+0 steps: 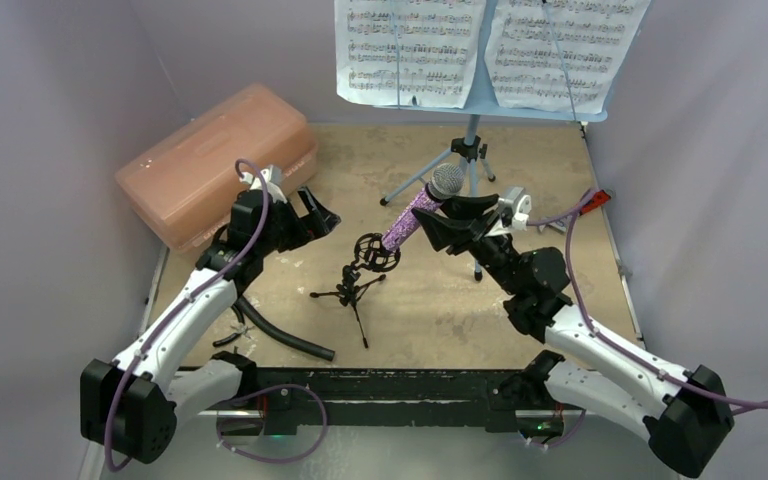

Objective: Set up the instrument practice props

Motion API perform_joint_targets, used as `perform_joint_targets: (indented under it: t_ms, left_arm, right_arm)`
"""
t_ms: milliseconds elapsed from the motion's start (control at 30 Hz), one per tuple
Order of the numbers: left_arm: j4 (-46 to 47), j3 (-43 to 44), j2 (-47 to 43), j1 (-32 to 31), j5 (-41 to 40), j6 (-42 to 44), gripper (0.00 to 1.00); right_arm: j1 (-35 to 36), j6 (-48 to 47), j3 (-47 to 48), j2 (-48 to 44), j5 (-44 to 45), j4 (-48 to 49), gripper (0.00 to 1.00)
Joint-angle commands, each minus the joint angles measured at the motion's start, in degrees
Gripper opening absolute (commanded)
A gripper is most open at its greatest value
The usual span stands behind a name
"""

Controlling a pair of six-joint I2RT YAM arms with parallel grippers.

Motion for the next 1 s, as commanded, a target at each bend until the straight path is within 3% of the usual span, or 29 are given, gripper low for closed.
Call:
perform_joint_targets:
  t_ms: [0, 967]
  left_arm:
    - [0.85, -0.34, -4.10, 0.25, -0.27, 1.65, 0.99]
    - [1.64, 0.36, -5.03, 0.23, 3.45, 2.62, 0.99]
  right_arm:
    - [0.25, 1.84, 1.23, 2.26, -1.24, 10.48, 0.00]
    - [0.26, 2.06, -0.29, 9.56, 3.10, 12.82, 0.00]
